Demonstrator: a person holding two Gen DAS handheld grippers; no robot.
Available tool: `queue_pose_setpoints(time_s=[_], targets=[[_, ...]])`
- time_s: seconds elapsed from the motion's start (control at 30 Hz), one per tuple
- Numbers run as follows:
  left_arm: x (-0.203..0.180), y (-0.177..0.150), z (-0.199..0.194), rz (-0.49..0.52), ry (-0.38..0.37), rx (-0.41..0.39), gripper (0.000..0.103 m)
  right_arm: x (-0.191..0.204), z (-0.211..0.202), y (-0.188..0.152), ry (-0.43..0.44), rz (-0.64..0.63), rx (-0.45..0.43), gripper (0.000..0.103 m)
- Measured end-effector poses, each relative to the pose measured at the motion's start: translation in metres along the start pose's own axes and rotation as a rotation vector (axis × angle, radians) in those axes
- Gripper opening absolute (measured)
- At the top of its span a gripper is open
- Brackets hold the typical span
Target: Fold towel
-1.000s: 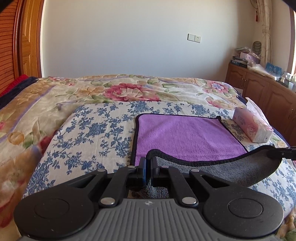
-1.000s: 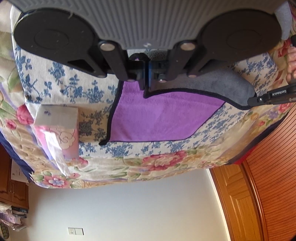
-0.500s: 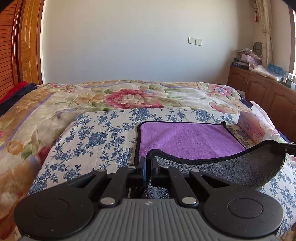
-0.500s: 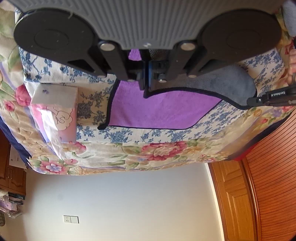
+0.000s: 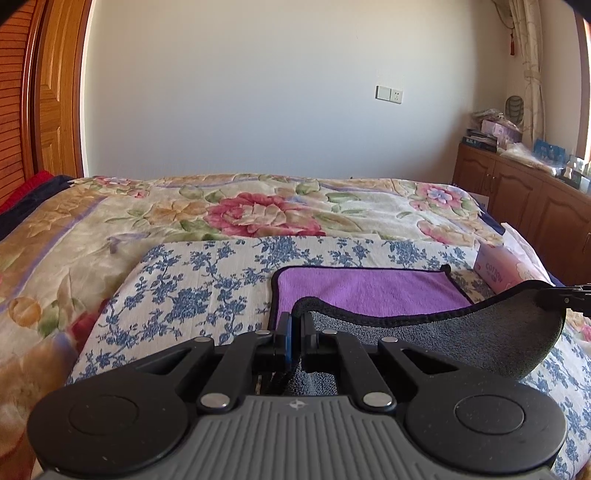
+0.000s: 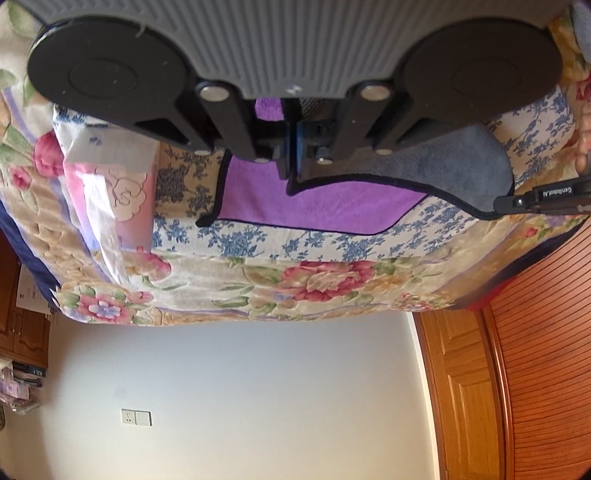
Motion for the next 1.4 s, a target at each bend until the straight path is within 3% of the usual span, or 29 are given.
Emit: queue_pose_setpoints(time_s=[0.97, 1.4], targets=[[-0.004, 0.035, 0.047, 0.005, -0.049, -0.021, 0.005, -0.021, 0.040, 0.017, -0.002, -0.049, -0.001, 0.004], [-0.008, 0.057, 0.055, 0.024, -0.047, -0.038, 0.005, -0.026, 0.045, 0.036, -0.010, -0.036, -0.046, 0.004]])
Point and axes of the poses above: each gripper's, at about its wrist camera, not at the fingertips, and z roughly the way its jaws point, x to its left, y to its top, the point moved 7 cm from there along z, roughly the way its jaws point, and after that the axes turned 2 degrees about -z, right-handed, at the moved point
